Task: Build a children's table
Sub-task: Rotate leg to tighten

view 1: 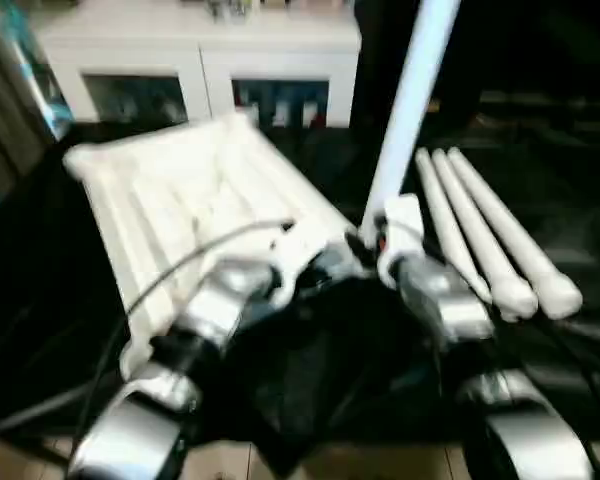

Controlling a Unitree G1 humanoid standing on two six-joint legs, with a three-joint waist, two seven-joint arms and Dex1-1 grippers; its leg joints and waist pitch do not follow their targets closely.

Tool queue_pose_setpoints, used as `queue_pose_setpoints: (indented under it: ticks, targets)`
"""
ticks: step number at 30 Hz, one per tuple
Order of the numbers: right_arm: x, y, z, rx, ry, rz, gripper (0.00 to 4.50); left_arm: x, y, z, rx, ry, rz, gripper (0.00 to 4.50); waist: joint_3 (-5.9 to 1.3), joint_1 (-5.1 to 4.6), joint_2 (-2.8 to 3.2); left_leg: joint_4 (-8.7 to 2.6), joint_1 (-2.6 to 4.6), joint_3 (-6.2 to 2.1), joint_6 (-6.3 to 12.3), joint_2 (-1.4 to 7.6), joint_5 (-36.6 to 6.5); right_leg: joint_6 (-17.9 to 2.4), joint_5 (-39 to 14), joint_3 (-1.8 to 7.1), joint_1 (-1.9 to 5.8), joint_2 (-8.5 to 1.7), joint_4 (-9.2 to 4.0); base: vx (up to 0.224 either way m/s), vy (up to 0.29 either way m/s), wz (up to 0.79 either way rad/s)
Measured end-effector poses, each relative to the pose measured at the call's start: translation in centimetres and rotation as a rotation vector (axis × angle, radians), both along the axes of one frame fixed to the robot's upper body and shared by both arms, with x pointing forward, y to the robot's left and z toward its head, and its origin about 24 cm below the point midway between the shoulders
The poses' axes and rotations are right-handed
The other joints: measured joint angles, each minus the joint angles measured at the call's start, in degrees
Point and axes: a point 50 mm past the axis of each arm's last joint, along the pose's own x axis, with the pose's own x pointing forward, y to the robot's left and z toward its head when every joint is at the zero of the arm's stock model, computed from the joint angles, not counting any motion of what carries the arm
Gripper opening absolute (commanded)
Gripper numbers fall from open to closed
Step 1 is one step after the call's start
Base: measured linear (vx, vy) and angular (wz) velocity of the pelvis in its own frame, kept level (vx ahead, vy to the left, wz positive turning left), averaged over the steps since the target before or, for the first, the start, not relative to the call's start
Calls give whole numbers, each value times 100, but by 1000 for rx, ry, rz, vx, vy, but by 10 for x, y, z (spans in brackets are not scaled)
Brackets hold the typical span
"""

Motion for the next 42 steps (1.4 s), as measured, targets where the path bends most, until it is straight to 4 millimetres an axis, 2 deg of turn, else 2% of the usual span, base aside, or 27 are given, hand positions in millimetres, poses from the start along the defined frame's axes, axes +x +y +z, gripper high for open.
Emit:
queue_pose_setpoints:
  ticks: [5, 6, 8, 11, 13, 15, 20, 23, 29, 30, 32, 34, 37, 39, 42]
  targets:
    - [1, 4, 2, 18, -17, 38, 364, 1, 3, 1, 7, -24, -17, 0, -11, -6, -19, 3, -3, 18, 26, 3, 20, -12, 70, 6, 1, -3, -4, 0, 0, 0]
    - [1, 4, 2, 24, -24, 58, 386, 1, 6, 2, 10, -30, -28, 0, -13, -8, -22, 1, -9, 21, 24, 6, 18, -28, 96, 5, -1, -3, -4, 0, 0, 0]
    - [1, 3, 4, 29, -38, 117, 386, 0, 12, 4, 12, -39, -46, 0, -13, -11, -23, -14, -19, 24, 21, 7, 17, -23, 115, 3, -14, -3, -4, 0, 0, 0]
    - [-2, 1, 4, 20, -50, 205, 386, -1, 19, 7, 12, -47, -82, 0, -14, 23, -23, -32, -50, 25, 51, 17, 37, -18, 117, -9, -78, 0, 14, 0, 0, 0]
    - [-8, -3, 2, 5, -54, 283, 386, -5, 26, 8, 11, -50, -116, 0, -15, 26, -23, -37, -88, 28, 53, 25, 37, -13, 113, -14, -95, 4, 16, 0, 0, 0]
    - [-16, -13, 1, -31, -61, 399, 386, -10, 35, 9, 12, -47, -183, 0, -15, 54, -22, -38, -93, 27, 54, 32, 37, -12, 112, -22, -112, 7, 15, 0, 0, 0]
    - [-30, -23, 1, -38, -51, 585, 386, -19, 50, 9, 19, -22, -289, 0, -14, 80, -23, -22, -88, 32, 54, 33, 38, -14, 113, -14, -112, 7, 20, 0, 0, 0]
    - [-42, -36, 5, -41, -46, 690, 386, -28, 56, 8, -10, 13, -360, 0, -13, 157, -25, -18, -89, 41, 53, 32, 37, -14, 113, -8, -112, 3, 18, 0, 0, 0]
    - [-49, -37, 17, -44, -73, 803, 386, -34, 63, 9, -12, 42, -406, 0, -12, 192, -27, -15, -90, 43, 53, 33, 38, -14, 113, -7, -112, 3, 23, 0, 0, 0]
    - [-50, -37, 17, -44, -72, 813, 371, -34, 64, 9, -11, 45, -408, 0, -12, 194, -27, -15, -90, 43, 53, 33, 38, -14, 113, -7, -112, 3, 23, 0, 0, 0]
    - [-52, -37, 17, -40, -68, 824, 371, -34, 65, 9, -9, 50, -415, 0, -12, 194, -27, -15, -91, 43, 53, 33, 38, -14, 113, -7, -112, 3, 23, 0, 0, 0]
    - [-54, -36, 16, -37, -55, 839, 336, -35, 66, 9, -8, 54, -422, 0, -12, 193, -26, -15, -91, 43, 53, 33, 38, -14, 113, -7, -112, 3, 23, 0, 0, 0]
    - [-58, -36, 15, -34, -47, 856, 324, -35, 66, 9, -8, 56, -426, 0, -12, 202, -27, -15, -91, 43, 53, 33, 38, -14, 113, -7, -112, 3, 23, 0, 0, 0]
    - [-60, -37, 12, -29, -30, 851, 292, -35, 67, 9, -7, 59, -430, 0, -12, 204, -27, -13, -91, 43, 53, 33, 38, -14, 113, -7, -111, 3, 23, 0, 0, 0]
    - [-60, -37, 11, -26, -25, 850, 277, -35, 67, 9, -7, 60, -430, 0, -12, 204, -27, -12, -90, 43, 53, 33, 38, -14, 113, -7, -111, 3, 25, 0, 0, 0]
